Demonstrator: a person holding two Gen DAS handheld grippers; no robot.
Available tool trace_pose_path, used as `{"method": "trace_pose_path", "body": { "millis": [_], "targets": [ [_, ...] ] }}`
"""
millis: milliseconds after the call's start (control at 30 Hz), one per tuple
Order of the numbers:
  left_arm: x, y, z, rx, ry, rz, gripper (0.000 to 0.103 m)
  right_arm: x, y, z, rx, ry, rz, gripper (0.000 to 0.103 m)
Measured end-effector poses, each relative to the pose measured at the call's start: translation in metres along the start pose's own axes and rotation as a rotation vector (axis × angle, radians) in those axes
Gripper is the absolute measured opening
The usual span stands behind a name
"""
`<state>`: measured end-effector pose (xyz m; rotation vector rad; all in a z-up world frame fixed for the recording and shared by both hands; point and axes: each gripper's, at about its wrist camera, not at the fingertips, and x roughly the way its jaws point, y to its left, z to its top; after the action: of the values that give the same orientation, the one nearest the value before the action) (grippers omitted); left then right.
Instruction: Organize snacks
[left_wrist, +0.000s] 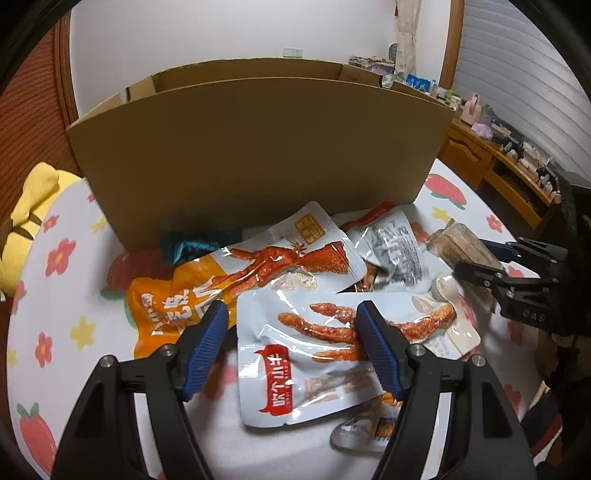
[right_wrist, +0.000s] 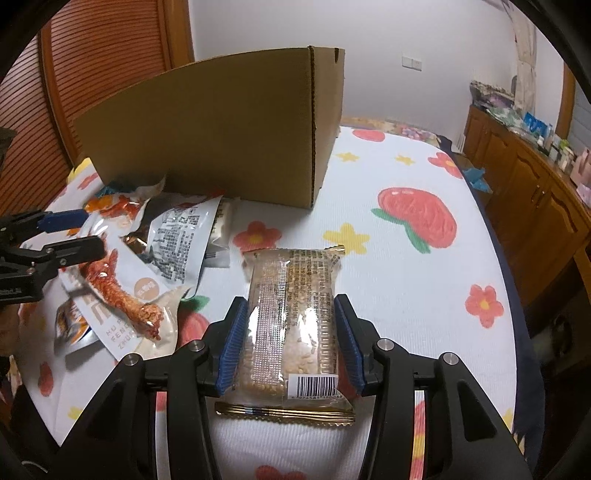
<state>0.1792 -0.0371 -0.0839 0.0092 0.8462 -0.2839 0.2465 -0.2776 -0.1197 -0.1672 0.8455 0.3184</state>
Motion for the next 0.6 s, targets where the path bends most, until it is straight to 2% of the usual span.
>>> {"method": "trace_pose_path", "body": {
  "millis": [133, 400, 533, 600],
  "targets": [
    [-0.009, 0.008, -0.01, -0.038, 0.012, -0.047, 0.072, 0.0, 0.0, 0.0, 0.0, 0.0, 0.0, 0.048],
    [-0.028, 0.014, -0.028, -0.074, 0.018, -0.08, 0.069, 0.0, 0.0, 0.0, -0.002, 0.0, -0.002, 0.048],
    [-0.028, 0.013, -0.033, -0.087, 0.028, -0.096, 0.056, 0.001, 0.0, 0.0, -0.006, 0.002, -0.007, 0.048],
    [-0.029, 0.015, -0.037, -0.108, 0.033, -0.117, 0.054, 0.001, 0.001, 0.0, -0.012, 0.003, -0.014, 0.048]
  ]
}}
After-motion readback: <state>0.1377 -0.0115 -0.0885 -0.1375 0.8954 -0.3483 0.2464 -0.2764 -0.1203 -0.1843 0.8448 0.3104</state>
